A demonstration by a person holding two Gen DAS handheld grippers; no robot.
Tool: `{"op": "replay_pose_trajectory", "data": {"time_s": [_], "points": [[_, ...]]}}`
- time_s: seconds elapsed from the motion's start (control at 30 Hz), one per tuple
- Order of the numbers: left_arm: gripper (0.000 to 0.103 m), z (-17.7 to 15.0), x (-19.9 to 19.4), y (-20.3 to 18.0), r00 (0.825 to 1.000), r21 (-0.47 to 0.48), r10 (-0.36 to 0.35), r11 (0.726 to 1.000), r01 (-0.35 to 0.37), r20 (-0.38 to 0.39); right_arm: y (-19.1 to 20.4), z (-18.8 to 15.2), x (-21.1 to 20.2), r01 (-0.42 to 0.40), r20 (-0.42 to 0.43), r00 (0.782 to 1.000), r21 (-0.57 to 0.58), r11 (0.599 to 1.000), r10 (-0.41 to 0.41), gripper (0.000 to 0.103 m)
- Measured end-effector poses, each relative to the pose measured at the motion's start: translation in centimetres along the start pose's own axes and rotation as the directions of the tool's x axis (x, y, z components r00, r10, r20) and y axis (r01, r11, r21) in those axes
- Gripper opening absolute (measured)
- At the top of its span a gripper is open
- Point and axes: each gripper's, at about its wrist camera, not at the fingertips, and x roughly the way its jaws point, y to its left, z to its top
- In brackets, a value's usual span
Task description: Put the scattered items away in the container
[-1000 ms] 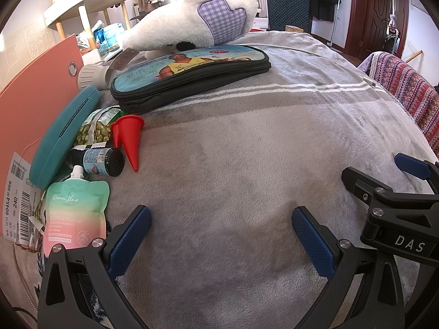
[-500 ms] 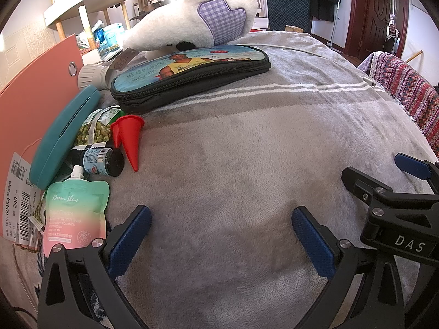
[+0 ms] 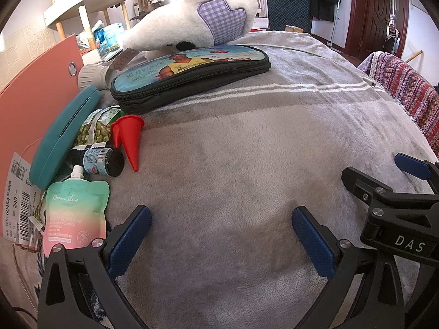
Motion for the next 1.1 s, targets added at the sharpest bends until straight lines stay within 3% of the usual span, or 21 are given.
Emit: {"op": "replay_pose_trajectory", "data": {"time_s": [1.1], "points": [[0.103,-0.8,-0.47,0.22,1.0,-0.001,0.001,1.0,-0.001,0.001,0.0,0.06,-0.08,-0.001,0.0,1.0,-0.001,1.0,0.001,0.103]]}}
